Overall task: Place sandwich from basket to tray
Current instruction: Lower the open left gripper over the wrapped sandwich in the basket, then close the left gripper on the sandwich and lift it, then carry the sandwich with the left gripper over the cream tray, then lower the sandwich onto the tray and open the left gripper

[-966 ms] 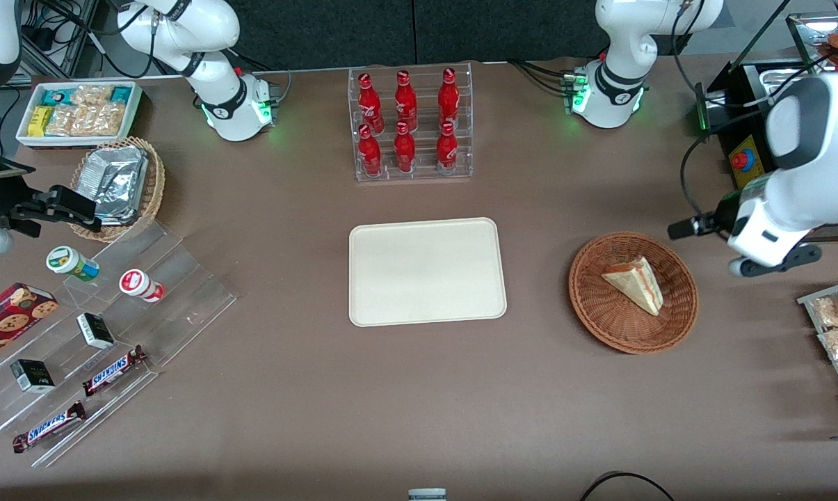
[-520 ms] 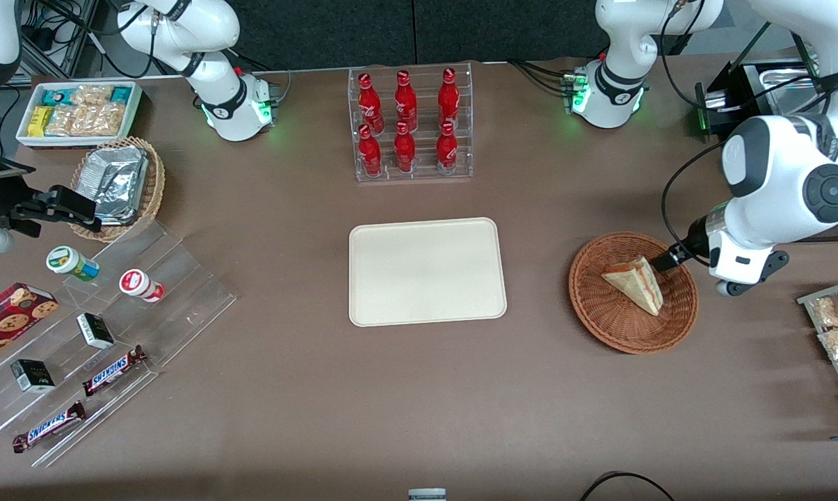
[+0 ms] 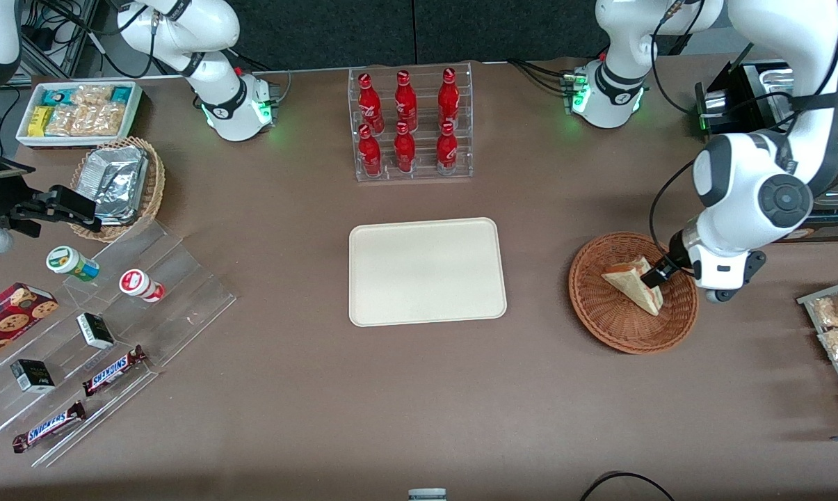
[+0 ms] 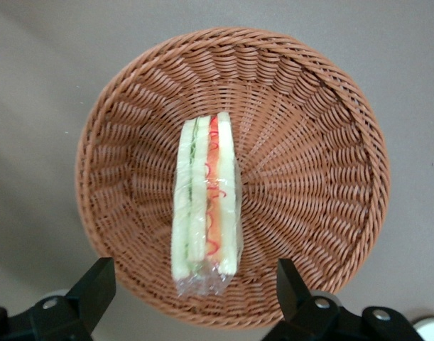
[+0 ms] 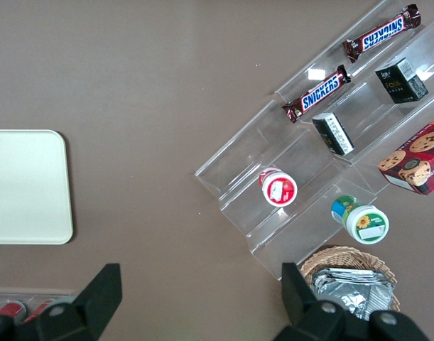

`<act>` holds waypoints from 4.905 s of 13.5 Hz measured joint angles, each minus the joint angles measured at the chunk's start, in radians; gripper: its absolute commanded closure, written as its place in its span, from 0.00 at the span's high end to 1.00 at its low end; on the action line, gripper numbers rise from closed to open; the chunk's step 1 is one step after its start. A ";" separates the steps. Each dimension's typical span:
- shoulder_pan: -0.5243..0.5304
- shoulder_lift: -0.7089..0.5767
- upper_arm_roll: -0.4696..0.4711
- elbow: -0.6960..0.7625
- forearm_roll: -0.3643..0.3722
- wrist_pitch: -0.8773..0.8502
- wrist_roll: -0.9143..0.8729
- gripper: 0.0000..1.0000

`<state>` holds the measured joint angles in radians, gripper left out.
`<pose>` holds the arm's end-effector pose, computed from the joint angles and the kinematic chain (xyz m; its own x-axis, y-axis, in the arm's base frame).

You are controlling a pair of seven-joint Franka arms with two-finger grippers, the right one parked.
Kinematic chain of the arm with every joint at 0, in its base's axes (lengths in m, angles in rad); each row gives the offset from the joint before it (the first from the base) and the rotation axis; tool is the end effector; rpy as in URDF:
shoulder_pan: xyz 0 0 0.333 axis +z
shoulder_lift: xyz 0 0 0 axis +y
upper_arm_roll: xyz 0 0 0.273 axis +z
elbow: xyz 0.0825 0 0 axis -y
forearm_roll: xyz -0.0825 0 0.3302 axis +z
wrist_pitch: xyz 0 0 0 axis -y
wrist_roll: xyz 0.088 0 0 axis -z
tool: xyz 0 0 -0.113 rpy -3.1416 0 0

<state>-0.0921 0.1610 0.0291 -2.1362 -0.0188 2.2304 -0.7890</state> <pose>0.5061 -0.0327 0.3130 0.7382 0.6725 -0.0537 0.6713 -0.7401 -0.0407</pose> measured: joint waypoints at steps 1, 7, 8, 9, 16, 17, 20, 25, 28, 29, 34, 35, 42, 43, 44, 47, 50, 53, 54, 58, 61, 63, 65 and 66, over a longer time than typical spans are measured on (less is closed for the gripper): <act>-0.002 0.006 0.000 -0.014 0.000 0.030 -0.020 1.00; -0.012 0.061 -0.003 -0.050 0.000 0.145 -0.096 1.00; -0.014 0.075 -0.003 -0.052 0.000 0.150 -0.100 1.00; -0.016 0.087 -0.003 -0.052 0.000 0.152 -0.104 1.00; -0.019 0.128 -0.003 -0.061 0.001 0.090 -0.113 0.00; -0.019 0.128 -0.003 -0.060 0.001 0.089 -0.113 0.00; -0.020 0.128 -0.003 -0.032 0.015 0.038 -0.113 0.00; -0.058 0.126 -0.004 0.089 0.040 -0.113 -0.112 0.00; -0.142 0.124 -0.007 0.170 0.043 -0.206 -0.112 0.00; -0.176 0.124 -0.008 0.195 0.043 -0.231 -0.112 0.00; -0.346 0.123 -0.020 0.275 0.038 -0.257 -0.088 0.00; -0.379 0.124 -0.021 0.288 0.028 -0.257 -0.085 0.00; -0.531 0.255 -0.065 0.445 -0.028 -0.248 -0.051 0.00; -0.531 0.273 -0.085 0.461 -0.030 -0.240 -0.045 0.00; -0.532 0.289 -0.102 0.476 -0.031 -0.233 -0.042 0.00; -0.533 0.347 -0.157 0.528 -0.031 -0.227 -0.040 0.00; -0.571 0.437 -0.182 0.603 -0.031 -0.227 -0.086 0.00; -0.593 0.509 -0.182 0.659 -0.017 -0.227 -0.149 0.00; -0.592 0.528 -0.181 0.675 -0.001 -0.227 -0.167 0.00; -0.619 0.577 -0.183 0.709 0.021 -0.227 -0.193 0.00; -0.633 0.587 -0.183 0.714 0.024 -0.227 -0.206 0.00; -0.633 0.592 -0.180 0.716 0.027 -0.226 -0.207 0.00; -0.633 0.598 -0.179 0.719 0.039 -0.226 -0.214 0.00; -0.633 0.601 -0.179 0.721 0.044 -0.226 -0.218 0.00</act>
<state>-0.7247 0.7624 -0.1499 -1.4149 0.0255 2.0040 -1.0071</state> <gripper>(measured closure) 0.819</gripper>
